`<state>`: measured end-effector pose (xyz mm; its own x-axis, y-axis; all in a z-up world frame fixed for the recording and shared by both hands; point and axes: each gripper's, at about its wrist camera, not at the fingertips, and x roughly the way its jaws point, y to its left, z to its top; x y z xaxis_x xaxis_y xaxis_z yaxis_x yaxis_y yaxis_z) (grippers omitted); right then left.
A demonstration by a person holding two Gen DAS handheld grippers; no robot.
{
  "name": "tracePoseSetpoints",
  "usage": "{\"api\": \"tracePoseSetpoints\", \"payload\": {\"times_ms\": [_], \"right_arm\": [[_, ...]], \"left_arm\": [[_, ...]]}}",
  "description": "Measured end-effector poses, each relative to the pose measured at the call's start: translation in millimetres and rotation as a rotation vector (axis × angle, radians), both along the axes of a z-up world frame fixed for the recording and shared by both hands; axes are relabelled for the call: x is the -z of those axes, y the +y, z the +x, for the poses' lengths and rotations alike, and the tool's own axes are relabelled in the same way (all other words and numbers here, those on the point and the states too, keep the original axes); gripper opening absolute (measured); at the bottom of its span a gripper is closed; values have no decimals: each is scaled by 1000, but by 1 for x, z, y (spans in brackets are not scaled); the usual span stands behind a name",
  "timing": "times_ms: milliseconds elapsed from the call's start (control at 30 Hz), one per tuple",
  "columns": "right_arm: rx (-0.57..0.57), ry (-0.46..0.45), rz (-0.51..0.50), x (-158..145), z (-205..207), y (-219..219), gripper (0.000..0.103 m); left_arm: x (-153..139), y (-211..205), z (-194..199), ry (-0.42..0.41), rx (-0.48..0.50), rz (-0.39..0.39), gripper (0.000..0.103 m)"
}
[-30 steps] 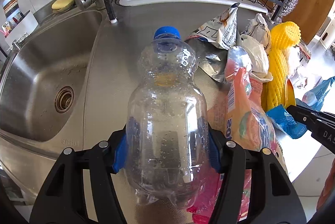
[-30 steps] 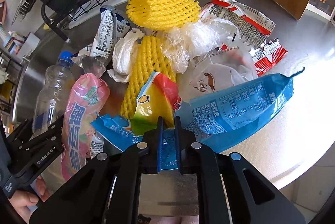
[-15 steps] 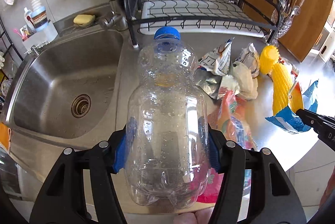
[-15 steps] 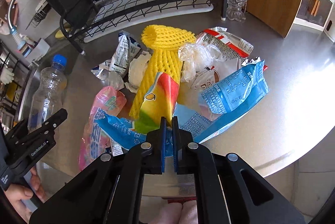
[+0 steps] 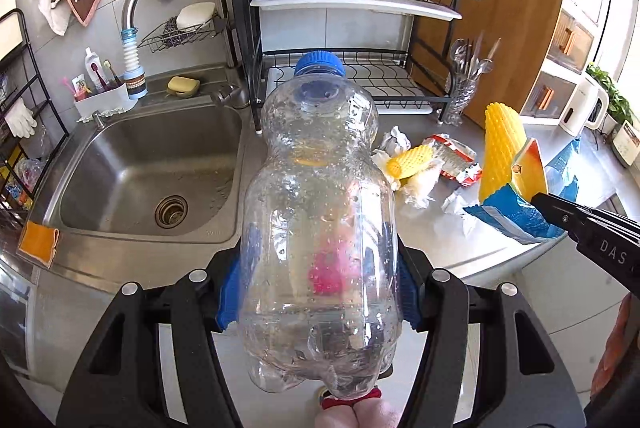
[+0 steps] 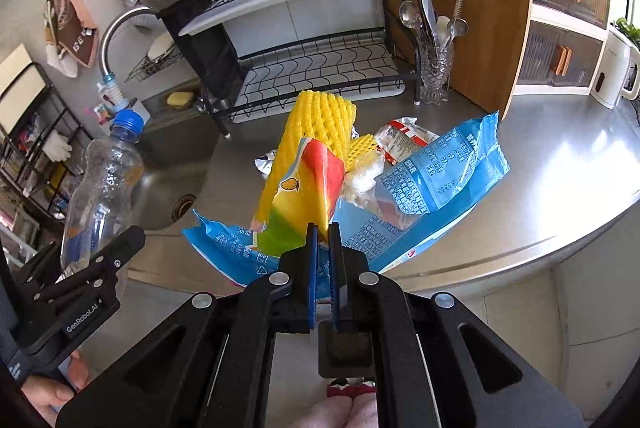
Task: Collect trash
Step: 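Carry the bottle and wrapper down toward the floor trash bin with both tools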
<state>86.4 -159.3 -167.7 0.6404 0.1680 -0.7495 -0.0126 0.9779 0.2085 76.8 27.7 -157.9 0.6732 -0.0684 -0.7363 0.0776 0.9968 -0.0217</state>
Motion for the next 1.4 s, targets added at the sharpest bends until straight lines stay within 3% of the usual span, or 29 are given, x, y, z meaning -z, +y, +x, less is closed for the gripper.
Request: {"api": "tracePoseSetpoints", "payload": {"times_ms": [133, 267, 600, 867, 1167, 1400], "right_arm": [[-18, -33, 13, -10, -37, -5, 6], [-48, -45, 25, -2, -72, -8, 6], [-132, -78, 28, 77, -128, -7, 7], [-135, -64, -10, 154, -132, -5, 7], [-140, 56, 9, 236, -114, 1, 6], [-124, 154, 11, 300, -94, 6, 6]], "left_arm": [[1, -4, -37, -5, 15, -22, 58], [19, -10, -74, -6, 37, -58, 58], [114, -27, -128, 24, 52, -67, 58], [189, -25, -132, 56, 29, -85, 58], [288, -29, -124, 179, 45, -133, 58], [352, -33, -109, 229, 46, -139, 58]]}}
